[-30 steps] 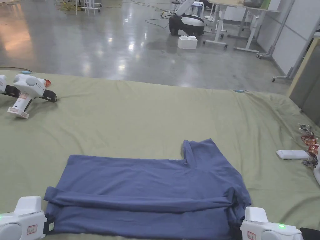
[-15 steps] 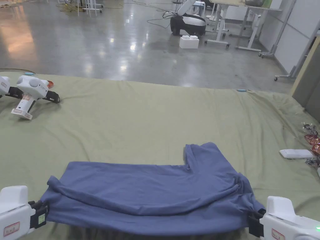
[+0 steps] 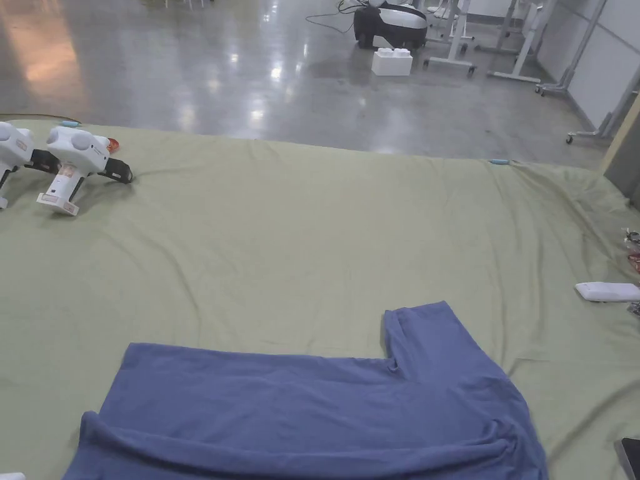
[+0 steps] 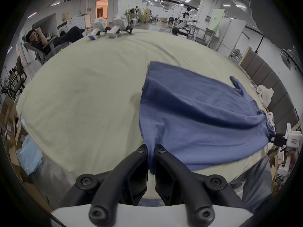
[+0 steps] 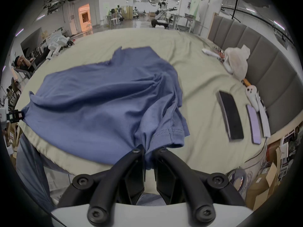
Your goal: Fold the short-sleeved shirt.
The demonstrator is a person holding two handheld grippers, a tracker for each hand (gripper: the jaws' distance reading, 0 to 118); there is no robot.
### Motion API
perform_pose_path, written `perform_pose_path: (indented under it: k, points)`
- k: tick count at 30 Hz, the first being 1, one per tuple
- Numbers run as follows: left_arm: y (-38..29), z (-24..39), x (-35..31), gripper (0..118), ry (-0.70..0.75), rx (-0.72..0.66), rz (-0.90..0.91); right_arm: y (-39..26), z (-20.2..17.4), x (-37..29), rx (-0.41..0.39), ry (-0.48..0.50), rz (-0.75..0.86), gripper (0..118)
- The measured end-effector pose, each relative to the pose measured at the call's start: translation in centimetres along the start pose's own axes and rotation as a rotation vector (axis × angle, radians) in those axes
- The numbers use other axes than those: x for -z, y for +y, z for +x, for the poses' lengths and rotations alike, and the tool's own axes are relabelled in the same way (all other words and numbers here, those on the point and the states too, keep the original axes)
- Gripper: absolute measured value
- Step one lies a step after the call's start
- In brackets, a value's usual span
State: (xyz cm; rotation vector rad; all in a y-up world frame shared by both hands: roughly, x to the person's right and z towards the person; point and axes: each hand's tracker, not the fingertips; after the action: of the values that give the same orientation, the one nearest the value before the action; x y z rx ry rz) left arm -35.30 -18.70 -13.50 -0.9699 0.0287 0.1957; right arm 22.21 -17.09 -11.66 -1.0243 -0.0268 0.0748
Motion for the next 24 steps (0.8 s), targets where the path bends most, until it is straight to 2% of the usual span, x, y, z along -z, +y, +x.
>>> perform_pose_path:
  k: [5, 6, 7, 8, 9, 10, 11, 12, 13, 19, 24]
  points:
    - [-1.0, 0.1, 1.5, 4, 0.02, -0.025, -0.009, -1.6, -0.1, 1.7, 0.053, 0.008, -0.001, 9]
    - [-1.0, 0.3, 1.6, 4, 0.027, -0.02, -0.007, -1.5, 0.0, 1.7, 0.053, 0.011, 0.001, 13]
    - [-0.8, 0.4, 1.5, 6, 0.03, -0.015, -0.001, -1.5, -0.1, 1.6, 0.056, 0.008, 0.008, 23]
    - [-0.7, 0.5, 1.4, 11, 0.031, -0.012, 0.001, -1.3, -0.2, 1.4, 0.054, -0.001, 0.015, 40]
    - [-0.4, 0.7, 1.2, 23, 0.033, -0.006, 0.001, -1.0, -0.3, 0.9, 0.047, -0.016, 0.025, 65]
    - [-0.1, 0.9, 0.9, 34, 0.038, -0.001, 0.015, -0.4, -0.5, 0.1, 0.035, -0.051, 0.051, 78]
    - [0.2, 1.1, 0.5, 44, 0.036, 0.003, 0.044, 0.1, -0.7, -0.6, 0.034, -0.064, 0.087, 82]
    - [0.8, 1.5, -0.1, 55, 0.033, 0.01, 0.074, 0.6, -0.8, -1.3, 0.035, -0.074, 0.136, 82]
    - [1.5, 1.9, -0.6, 58, 0.026, 0.023, 0.112, 1.4, -1.1, -2.2, 0.033, -0.08, 0.197, 82]
    - [6.2, 6.5, -2.6, 58, 0.011, 0.145, 0.359, 6.9, -4.5, -4.9, -0.039, -0.12, 0.526, 82]
    - [9.8, 10.6, -4.0, 57, 0.016, 0.186, 0.567, 11.2, -7.8, -6.2, 0.006, -0.087, 0.747, 81]
